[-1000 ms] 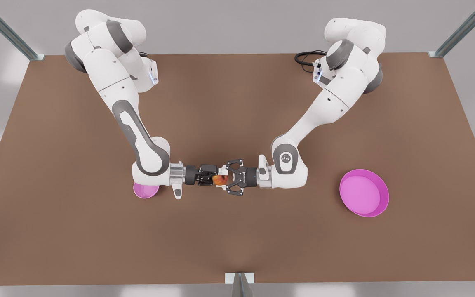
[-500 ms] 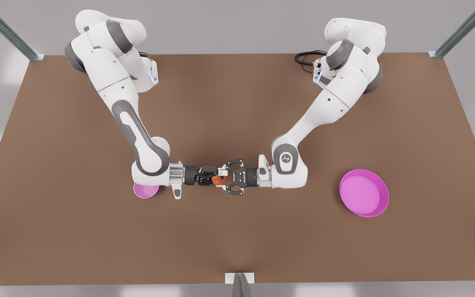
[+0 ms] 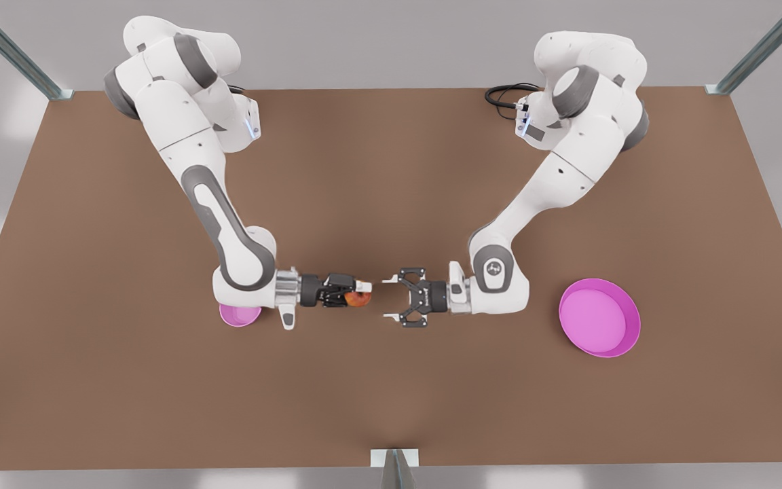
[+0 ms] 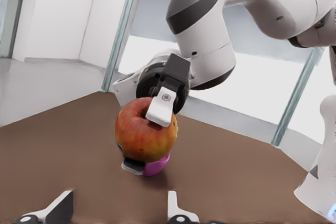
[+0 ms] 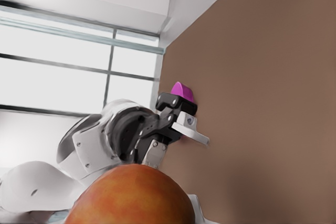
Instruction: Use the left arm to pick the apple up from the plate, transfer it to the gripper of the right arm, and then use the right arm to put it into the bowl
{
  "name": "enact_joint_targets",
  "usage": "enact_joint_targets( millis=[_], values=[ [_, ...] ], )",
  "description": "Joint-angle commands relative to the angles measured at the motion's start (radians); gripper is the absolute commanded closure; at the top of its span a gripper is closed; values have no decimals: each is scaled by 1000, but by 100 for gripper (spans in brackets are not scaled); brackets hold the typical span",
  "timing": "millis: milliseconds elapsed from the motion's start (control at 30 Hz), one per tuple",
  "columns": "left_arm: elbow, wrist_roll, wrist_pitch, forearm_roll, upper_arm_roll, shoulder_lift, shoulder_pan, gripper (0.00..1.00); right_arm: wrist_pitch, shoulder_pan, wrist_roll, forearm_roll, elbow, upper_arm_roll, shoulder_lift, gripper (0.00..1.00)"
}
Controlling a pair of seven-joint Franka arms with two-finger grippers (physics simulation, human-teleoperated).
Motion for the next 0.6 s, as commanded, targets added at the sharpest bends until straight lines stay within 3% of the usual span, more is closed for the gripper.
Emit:
enact_joint_targets(
  millis=[0, 33, 100, 133, 167, 233, 333, 400, 567],
  values=[
    [-49, 53, -91, 67, 1, -22, 59, 11, -40, -20, 2, -30, 0, -5, 0, 31],
    [-66, 22, -114, 113, 1, -42, 89, 11, -83, -52, 3, -74, 0, -3, 0, 31],
    [-81, -387, -182, 432, 2, -164, 174, 11, -114, -81, 0, -94, -1, -5, 1, 31],
    [-78, -678, -215, 670, 4, -249, 201, 3, -184, -118, 2, -136, 0, -5, 1, 31],
    [-74, -895, -272, 812, 5, -307, 207, 0, -226, -150, 2, -169, 0, -5, 3, 31],
    [-37, -1334, -399, 1188, 13, -419, 207, 0, -258, -178, 2, -200, 0, -5, 3, 31],
    [20, -1743, -721, 1520, 27, -577, 197, 0, -347, -244, -9, -261, -1, -7, 7, 31],
    [150, -1932, -924, 1546, 54, -616, 214, 0, -387, -276, -12, -277, -1, -7, 14, 31],
    [182, -2144, -909, 1560, 178, -720, 192, 0, -452, -368, -62, -363, -1, -7, 32, 30]
  ],
)
